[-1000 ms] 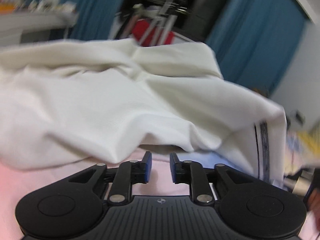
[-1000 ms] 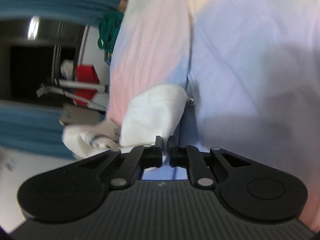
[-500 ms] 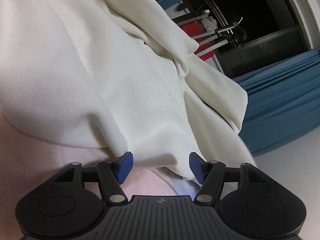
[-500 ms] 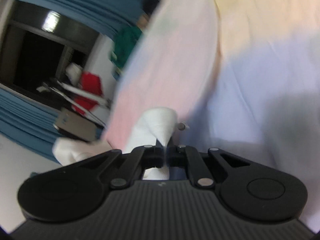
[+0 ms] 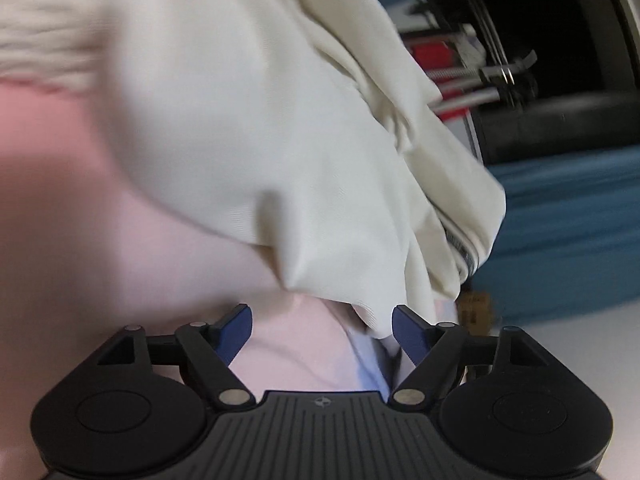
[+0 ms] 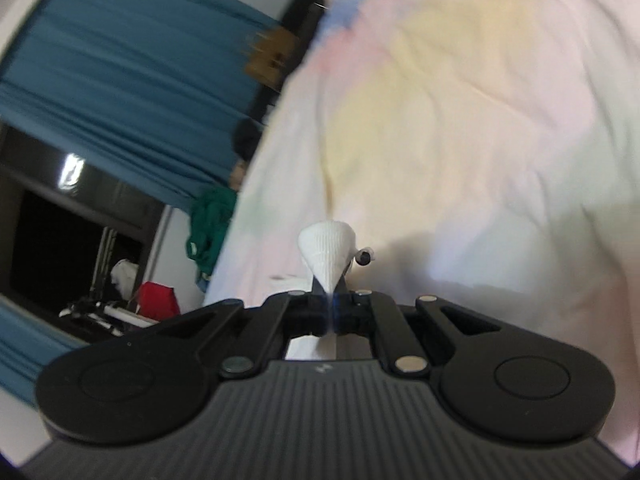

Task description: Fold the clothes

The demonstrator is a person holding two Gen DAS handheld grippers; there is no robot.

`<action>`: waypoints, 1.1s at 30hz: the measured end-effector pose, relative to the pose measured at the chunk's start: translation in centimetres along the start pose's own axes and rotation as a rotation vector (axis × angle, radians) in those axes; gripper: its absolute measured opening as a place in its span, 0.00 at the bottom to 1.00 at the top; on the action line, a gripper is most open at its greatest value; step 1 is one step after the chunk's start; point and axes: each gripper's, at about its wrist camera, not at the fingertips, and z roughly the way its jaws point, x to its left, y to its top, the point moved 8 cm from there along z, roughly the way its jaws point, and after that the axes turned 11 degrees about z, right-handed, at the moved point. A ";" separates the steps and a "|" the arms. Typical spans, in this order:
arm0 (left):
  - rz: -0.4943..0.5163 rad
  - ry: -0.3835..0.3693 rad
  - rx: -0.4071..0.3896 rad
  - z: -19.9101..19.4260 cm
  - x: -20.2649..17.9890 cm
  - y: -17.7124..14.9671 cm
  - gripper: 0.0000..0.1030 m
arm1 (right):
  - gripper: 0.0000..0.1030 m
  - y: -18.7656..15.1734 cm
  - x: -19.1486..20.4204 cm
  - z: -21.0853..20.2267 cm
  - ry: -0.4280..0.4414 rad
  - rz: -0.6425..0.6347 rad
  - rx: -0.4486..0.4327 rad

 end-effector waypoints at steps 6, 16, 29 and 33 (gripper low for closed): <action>-0.239 -0.015 -0.159 -2.7 3.4 1.0 0.79 | 0.06 -0.6 2.2 -0.8 0.037 -0.112 -0.029; -0.409 0.036 -0.260 -4.1 6.9 2.4 0.36 | 0.06 -0.3 3.1 -0.8 0.050 -0.115 -0.059; -0.184 0.092 -0.231 -13.6 2.7 7.4 0.06 | 0.05 3.1 7.4 -2.0 0.056 -0.196 -0.020; -0.137 0.086 -0.253 -18.0 1.5 9.2 0.03 | 0.05 5.1 6.8 -3.9 0.047 -0.189 -0.012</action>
